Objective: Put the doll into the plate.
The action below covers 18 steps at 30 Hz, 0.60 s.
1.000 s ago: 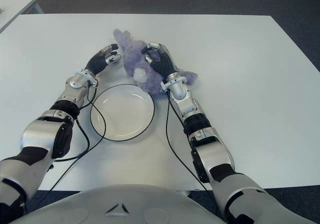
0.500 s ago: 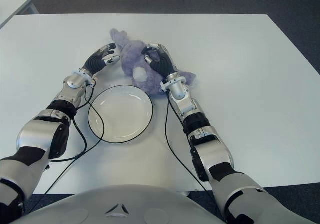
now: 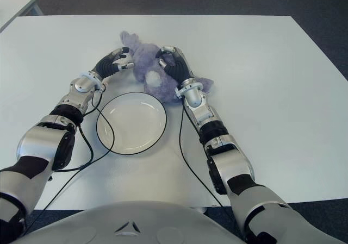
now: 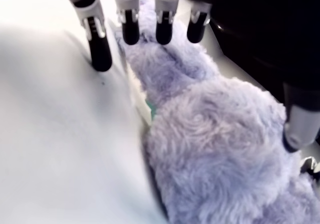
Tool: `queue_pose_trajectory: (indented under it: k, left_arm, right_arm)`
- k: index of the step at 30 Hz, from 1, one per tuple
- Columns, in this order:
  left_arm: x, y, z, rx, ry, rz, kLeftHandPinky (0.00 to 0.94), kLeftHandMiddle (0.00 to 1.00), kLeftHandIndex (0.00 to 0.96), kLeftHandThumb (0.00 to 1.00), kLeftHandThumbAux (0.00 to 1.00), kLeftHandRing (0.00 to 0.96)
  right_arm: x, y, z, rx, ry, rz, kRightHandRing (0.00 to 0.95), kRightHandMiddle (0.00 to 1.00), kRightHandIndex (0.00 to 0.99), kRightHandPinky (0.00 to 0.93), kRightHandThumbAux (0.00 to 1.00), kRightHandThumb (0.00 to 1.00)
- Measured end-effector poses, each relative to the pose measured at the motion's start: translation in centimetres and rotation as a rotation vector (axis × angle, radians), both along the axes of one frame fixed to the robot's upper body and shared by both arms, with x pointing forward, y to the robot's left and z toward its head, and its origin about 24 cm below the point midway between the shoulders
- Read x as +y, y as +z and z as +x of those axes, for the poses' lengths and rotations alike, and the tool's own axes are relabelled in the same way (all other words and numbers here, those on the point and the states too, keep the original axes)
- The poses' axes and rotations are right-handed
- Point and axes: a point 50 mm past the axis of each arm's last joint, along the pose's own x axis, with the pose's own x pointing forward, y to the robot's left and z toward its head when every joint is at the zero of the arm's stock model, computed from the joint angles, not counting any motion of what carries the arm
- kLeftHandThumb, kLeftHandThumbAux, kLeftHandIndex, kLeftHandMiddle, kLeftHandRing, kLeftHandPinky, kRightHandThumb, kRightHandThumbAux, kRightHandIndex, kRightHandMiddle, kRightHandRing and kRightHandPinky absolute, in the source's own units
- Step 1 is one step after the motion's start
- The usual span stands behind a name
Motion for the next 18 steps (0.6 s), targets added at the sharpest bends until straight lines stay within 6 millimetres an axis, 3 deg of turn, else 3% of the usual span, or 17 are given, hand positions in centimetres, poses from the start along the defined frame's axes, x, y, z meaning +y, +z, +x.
queue_pose_trajectory:
  k: [6, 18]
  left_arm:
    - [-0.9, 0.3, 0.2, -0.06, -0.034, 0.141, 0.107, 0.063, 0.018, 0.0, 0.554, 0.081]
    - [-1.9, 0.8, 0.5, -0.214, -0.068, 0.434, 0.166, 0.091, 0.007, 0.14, 0.469, 0.112]
  right_arm:
    - [-0.1, 0.1, 0.1, -0.018, -0.024, -0.003, 0.851, 0.857, 0.44, 0.856, 0.712, 0.713]
    - [0.0, 0.2, 0.2, -0.015, -0.031, 0.001, 0.834, 0.837, 0.441, 0.836, 0.71, 0.718]
